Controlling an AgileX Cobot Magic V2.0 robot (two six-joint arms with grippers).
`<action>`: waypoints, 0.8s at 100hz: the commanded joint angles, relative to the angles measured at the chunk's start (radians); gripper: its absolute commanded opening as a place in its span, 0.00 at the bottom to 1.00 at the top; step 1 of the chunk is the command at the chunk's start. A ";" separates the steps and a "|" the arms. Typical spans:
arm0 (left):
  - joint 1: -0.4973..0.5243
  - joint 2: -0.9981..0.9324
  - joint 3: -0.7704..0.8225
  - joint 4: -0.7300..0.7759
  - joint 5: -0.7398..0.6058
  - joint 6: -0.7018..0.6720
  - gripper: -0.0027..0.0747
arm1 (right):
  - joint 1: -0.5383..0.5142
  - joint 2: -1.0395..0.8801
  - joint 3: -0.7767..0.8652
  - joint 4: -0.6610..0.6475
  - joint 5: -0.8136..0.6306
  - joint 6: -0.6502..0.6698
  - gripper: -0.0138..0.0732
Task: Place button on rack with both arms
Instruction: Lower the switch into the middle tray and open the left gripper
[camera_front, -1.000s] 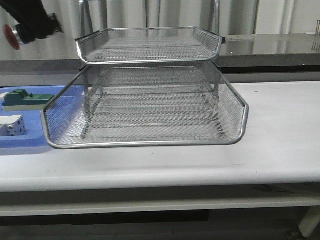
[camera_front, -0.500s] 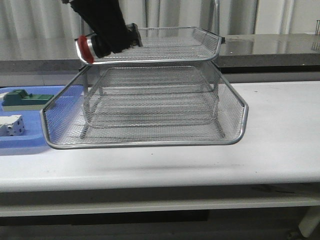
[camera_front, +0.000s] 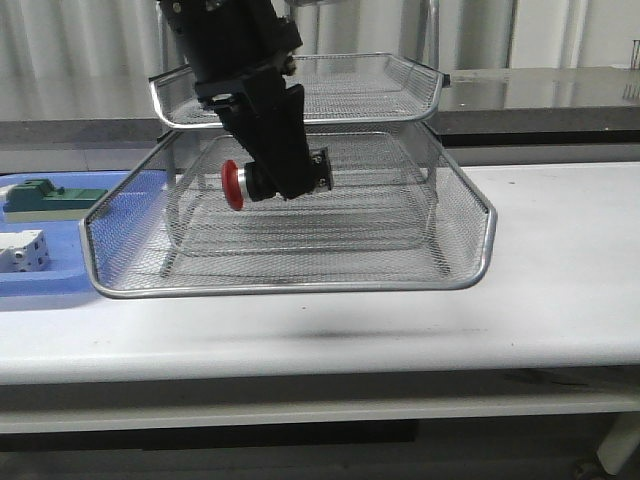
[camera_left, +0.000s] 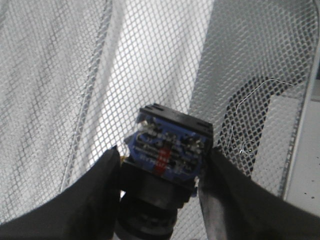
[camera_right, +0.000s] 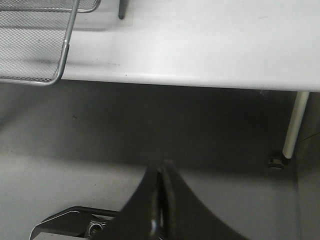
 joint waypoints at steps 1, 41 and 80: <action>-0.008 -0.050 -0.024 -0.028 -0.030 -0.001 0.20 | -0.005 0.003 -0.035 -0.006 -0.052 -0.004 0.08; -0.010 -0.050 -0.024 -0.008 -0.034 -0.001 0.55 | -0.005 0.003 -0.035 -0.006 -0.052 -0.004 0.08; -0.016 -0.050 -0.026 -0.007 -0.020 -0.001 0.62 | -0.005 0.003 -0.035 -0.006 -0.052 -0.004 0.08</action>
